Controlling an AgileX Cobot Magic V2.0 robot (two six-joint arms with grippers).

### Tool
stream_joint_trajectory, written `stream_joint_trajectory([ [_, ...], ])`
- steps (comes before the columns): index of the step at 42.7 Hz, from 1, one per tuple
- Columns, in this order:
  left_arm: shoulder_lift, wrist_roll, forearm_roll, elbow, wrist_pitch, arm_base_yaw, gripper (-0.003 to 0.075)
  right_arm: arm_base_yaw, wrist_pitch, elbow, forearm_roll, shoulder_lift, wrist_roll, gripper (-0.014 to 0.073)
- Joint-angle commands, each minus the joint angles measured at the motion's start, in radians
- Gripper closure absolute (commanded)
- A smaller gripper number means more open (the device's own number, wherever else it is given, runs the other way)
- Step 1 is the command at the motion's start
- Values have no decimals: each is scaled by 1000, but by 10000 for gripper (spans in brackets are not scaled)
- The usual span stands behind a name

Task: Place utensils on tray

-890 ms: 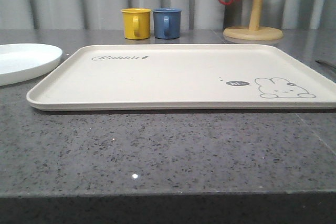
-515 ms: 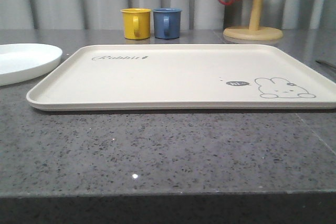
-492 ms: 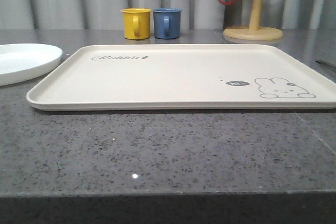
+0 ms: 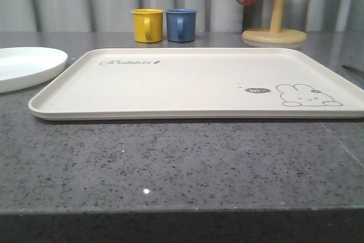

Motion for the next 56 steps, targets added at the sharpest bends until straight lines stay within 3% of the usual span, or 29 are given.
stream_joint_trajectory([
  [1,-21,-3,-9,-67,-106,-1,741,3,-38,-111,-3,-16,2,660],
  [10,20,-3,-1,-372,116,-1,741,3,243,-363,-3,61,2,660],
  [22,278,-3,3,-726,514,-1,741,3,499,-614,-4,330,2,660],
  [31,405,-3,-1,-741,644,-1,741,3,561,-616,-4,468,2,660],
  [40,471,-3,-3,-700,649,-1,741,3,603,-610,-4,559,2,660],
  [44,489,-3,-3,-685,653,-1,736,3,639,-610,-4,597,2,601],
  [47,507,-3,-3,-683,665,-1,691,3,655,-610,-4,618,2,477],
  [50,527,-3,-3,-683,665,-1,587,3,656,-610,-4,635,2,313],
  [53,551,-3,-1,-683,661,-1,425,3,651,-610,-4,646,2,187],
  [56,575,-3,1,-683,659,-1,283,3,651,-610,-4,649,2,123],
])
